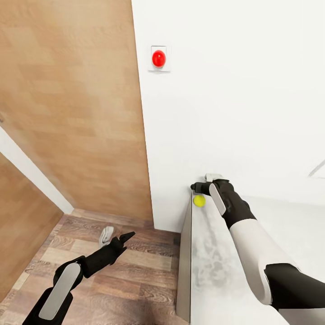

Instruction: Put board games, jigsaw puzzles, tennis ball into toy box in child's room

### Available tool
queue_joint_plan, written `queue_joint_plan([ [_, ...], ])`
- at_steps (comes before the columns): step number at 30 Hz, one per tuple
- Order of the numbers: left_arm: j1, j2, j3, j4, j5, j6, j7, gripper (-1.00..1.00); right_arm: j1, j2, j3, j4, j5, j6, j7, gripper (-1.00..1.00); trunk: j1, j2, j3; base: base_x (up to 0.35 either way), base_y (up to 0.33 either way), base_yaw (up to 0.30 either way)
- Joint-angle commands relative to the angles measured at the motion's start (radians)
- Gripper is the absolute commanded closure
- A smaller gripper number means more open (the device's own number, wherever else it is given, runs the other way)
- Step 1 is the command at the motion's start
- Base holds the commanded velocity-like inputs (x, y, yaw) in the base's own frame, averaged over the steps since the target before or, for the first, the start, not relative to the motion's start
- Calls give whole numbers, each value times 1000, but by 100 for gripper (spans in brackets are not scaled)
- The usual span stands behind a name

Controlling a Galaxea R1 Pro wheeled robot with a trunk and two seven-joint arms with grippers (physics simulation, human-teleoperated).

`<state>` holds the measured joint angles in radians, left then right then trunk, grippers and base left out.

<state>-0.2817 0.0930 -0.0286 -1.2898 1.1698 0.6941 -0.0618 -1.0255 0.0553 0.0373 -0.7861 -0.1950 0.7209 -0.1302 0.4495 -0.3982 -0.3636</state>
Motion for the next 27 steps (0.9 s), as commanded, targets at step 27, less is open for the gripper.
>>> queue_joint_plan([
  [27, -1, 1, -1, 1, -1, 2, -3, -100, 1, -1, 3, -6, -11, -26, -13, -100, 0, -2, -38, 0, 0, 0],
])
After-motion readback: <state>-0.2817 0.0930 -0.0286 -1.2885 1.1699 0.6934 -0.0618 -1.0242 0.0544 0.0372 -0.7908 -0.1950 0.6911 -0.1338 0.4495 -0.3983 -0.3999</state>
